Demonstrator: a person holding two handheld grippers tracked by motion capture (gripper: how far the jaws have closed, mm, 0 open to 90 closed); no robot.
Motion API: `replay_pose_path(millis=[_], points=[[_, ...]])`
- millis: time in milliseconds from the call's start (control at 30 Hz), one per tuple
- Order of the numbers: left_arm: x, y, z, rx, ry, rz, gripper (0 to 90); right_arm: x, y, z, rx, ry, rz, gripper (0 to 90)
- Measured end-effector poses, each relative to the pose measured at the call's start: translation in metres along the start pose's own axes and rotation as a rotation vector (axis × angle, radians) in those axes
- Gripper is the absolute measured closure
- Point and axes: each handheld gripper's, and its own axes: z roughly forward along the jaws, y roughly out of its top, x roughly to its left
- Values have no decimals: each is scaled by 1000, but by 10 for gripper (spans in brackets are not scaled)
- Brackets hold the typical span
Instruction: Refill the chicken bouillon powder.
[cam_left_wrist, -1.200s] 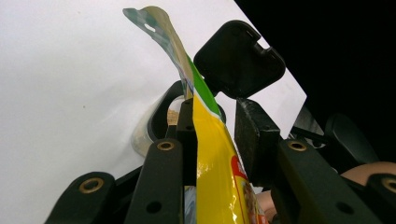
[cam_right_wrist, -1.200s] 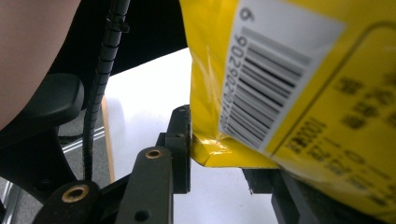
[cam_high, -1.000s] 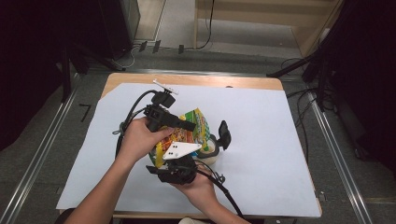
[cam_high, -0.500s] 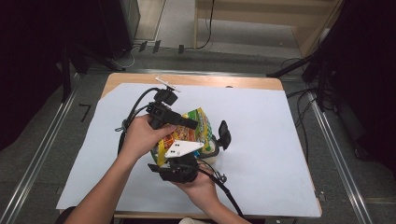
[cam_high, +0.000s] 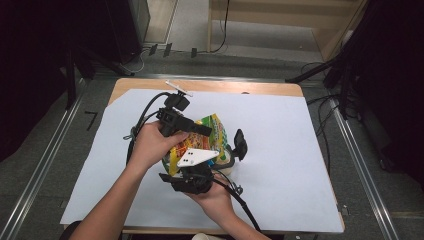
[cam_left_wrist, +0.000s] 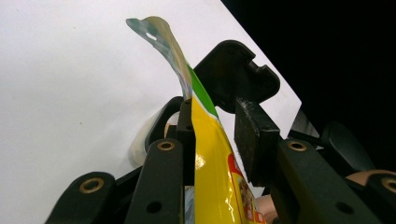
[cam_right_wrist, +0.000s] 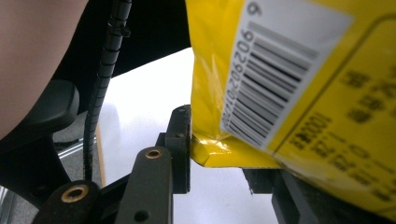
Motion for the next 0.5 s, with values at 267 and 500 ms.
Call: replay_pose_path(millis=[267, 500], points=[[-1, 0, -2, -13, -2, 6, 715, -2, 1, 0, -20, 4, 19, 691], [-2, 2, -2, -10, 0, 2, 715, -1, 2, -1, -28, 11, 39, 690]])
